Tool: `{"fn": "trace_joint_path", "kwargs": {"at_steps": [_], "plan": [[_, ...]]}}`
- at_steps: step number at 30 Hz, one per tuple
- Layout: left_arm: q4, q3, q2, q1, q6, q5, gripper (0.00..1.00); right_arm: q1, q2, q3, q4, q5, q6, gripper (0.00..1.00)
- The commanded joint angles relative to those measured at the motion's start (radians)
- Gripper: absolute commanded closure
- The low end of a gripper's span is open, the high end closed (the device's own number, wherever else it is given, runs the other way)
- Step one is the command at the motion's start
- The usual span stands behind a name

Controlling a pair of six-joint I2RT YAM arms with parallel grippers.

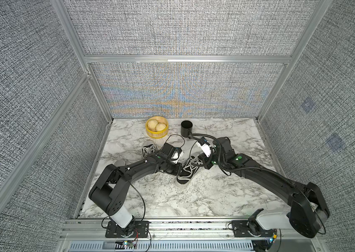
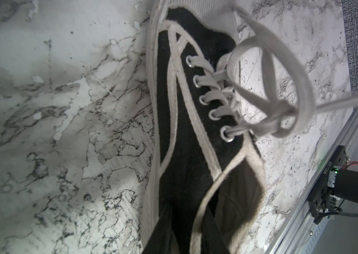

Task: Remove the insole from the shoe
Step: Untie the shoelace on the shoe.

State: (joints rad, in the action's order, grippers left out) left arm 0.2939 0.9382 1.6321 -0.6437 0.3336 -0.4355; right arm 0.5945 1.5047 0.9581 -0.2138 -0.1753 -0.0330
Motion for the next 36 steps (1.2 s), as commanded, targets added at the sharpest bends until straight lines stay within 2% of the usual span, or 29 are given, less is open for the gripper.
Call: {"fn": "trace_joint_path", "kwargs": {"at_steps": [1, 14, 24, 28, 29, 31, 32, 34, 36], "plan": [[-0.017, -0.024, -0.004, -0.002, 0.024, 0.011, 0.83, -0.029, -0.029, 0.024, 0.013, 0.05, 0.149, 1.0], [-0.069, -0.101, -0.047, -0.024, 0.131, 0.064, 0.93, -0.215, -0.059, 0.059, 0.06, 0.08, 0.409, 1.0], [-0.093, -0.13, -0.061, -0.065, 0.192, 0.083, 0.95, -0.252, 0.11, 0.135, 0.071, 0.056, 0.491, 1.0], [-0.084, -0.132, -0.083, -0.07, 0.199, 0.101, 0.9, -0.252, 0.212, 0.144, 0.077, 0.042, 0.517, 1.0], [-0.08, -0.13, -0.089, -0.07, 0.198, 0.107, 0.88, -0.252, 0.236, 0.143, 0.08, 0.039, 0.521, 0.97], [-0.07, -0.125, -0.106, -0.07, 0.196, 0.123, 0.84, -0.252, 0.287, 0.156, 0.069, 0.047, 0.535, 0.7], [-0.062, -0.119, -0.111, -0.07, 0.194, 0.129, 0.81, -0.252, 0.307, 0.17, 0.049, 0.051, 0.531, 0.63], [-0.033, -0.095, -0.123, -0.07, 0.185, 0.138, 0.74, -0.258, 0.335, 0.212, -0.035, 0.096, 0.504, 0.52], [0.001, -0.072, -0.146, -0.07, 0.174, 0.151, 0.69, -0.279, 0.311, 0.21, -0.101, 0.137, 0.479, 0.46]]}}
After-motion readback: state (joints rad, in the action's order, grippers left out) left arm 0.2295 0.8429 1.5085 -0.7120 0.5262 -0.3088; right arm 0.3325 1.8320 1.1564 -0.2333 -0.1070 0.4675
